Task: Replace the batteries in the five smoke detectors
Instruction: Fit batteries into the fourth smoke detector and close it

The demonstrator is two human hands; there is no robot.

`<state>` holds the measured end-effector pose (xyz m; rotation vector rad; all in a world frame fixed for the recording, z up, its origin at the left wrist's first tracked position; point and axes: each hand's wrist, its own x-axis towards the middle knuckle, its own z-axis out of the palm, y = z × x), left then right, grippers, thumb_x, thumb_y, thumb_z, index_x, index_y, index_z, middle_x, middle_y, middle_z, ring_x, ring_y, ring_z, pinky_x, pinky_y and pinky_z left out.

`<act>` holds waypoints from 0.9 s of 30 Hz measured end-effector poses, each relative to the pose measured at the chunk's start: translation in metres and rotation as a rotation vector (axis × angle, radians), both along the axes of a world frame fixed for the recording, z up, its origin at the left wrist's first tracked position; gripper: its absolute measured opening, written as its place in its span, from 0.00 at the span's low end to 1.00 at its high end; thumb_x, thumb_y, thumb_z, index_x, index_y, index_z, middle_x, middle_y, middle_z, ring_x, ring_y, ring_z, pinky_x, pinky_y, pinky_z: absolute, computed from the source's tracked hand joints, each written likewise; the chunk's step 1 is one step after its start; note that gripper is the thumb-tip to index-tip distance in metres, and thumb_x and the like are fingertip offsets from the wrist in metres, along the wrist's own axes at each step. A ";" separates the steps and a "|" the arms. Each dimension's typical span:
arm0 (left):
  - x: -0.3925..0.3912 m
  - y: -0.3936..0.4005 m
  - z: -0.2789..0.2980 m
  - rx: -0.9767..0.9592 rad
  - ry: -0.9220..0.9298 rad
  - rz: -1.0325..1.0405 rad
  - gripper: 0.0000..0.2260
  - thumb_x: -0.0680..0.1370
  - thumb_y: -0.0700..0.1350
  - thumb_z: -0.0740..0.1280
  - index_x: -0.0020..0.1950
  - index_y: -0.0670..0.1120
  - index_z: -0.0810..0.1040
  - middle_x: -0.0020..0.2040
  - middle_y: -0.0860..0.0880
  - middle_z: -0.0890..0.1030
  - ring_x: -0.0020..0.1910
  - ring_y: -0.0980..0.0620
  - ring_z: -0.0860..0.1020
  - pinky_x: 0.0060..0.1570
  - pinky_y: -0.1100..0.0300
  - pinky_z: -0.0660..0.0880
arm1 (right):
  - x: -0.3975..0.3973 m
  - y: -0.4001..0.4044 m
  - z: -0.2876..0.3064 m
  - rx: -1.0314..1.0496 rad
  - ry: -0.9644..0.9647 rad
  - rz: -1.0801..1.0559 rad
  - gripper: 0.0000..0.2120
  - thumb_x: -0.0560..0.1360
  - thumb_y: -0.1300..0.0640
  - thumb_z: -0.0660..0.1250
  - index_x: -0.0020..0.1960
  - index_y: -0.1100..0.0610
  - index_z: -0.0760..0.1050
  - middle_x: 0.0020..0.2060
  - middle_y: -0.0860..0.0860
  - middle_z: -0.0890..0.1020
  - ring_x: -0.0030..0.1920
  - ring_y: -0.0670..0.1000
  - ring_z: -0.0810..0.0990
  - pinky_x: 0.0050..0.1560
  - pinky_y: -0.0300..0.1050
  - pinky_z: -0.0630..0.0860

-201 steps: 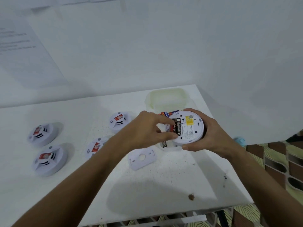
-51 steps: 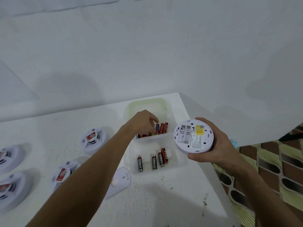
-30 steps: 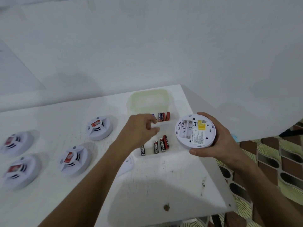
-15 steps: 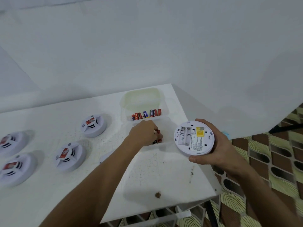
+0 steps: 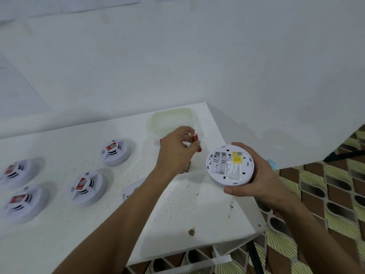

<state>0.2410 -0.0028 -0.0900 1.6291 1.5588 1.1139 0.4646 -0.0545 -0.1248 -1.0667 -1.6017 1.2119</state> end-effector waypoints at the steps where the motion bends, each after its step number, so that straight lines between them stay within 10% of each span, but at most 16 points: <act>1: 0.003 -0.007 0.011 0.039 -0.092 -0.017 0.07 0.74 0.42 0.73 0.51 0.49 0.79 0.36 0.56 0.85 0.31 0.60 0.79 0.36 0.67 0.75 | -0.002 0.001 0.000 0.003 0.004 0.004 0.44 0.56 0.62 0.82 0.68 0.49 0.69 0.59 0.41 0.81 0.62 0.44 0.78 0.55 0.34 0.77; 9: 0.009 -0.033 0.034 -0.021 -0.082 -0.227 0.08 0.72 0.45 0.76 0.49 0.51 0.82 0.38 0.53 0.84 0.35 0.44 0.79 0.35 0.59 0.78 | -0.015 0.010 0.005 0.034 0.042 0.037 0.44 0.56 0.65 0.81 0.68 0.52 0.69 0.56 0.43 0.82 0.58 0.48 0.81 0.51 0.37 0.80; 16: -0.001 -0.033 0.028 -0.042 0.143 -0.303 0.15 0.71 0.57 0.73 0.57 0.60 0.80 0.51 0.58 0.76 0.46 0.62 0.76 0.41 0.69 0.73 | -0.015 0.014 0.011 0.035 0.071 0.090 0.42 0.56 0.64 0.82 0.67 0.51 0.70 0.56 0.45 0.82 0.59 0.51 0.80 0.52 0.38 0.80; 21: -0.021 -0.034 0.033 -0.236 -0.013 -0.578 0.32 0.63 0.41 0.81 0.65 0.55 0.77 0.55 0.58 0.83 0.52 0.54 0.83 0.49 0.57 0.82 | -0.014 0.017 0.013 0.020 0.068 0.136 0.41 0.57 0.65 0.81 0.66 0.51 0.71 0.58 0.46 0.81 0.62 0.51 0.79 0.54 0.38 0.79; 27: -0.028 -0.032 0.030 -0.182 0.037 -0.580 0.30 0.64 0.44 0.81 0.64 0.51 0.79 0.60 0.54 0.82 0.57 0.51 0.81 0.54 0.53 0.81 | -0.019 0.020 0.015 0.011 0.057 0.156 0.38 0.58 0.62 0.81 0.65 0.52 0.72 0.58 0.45 0.82 0.62 0.51 0.79 0.53 0.38 0.79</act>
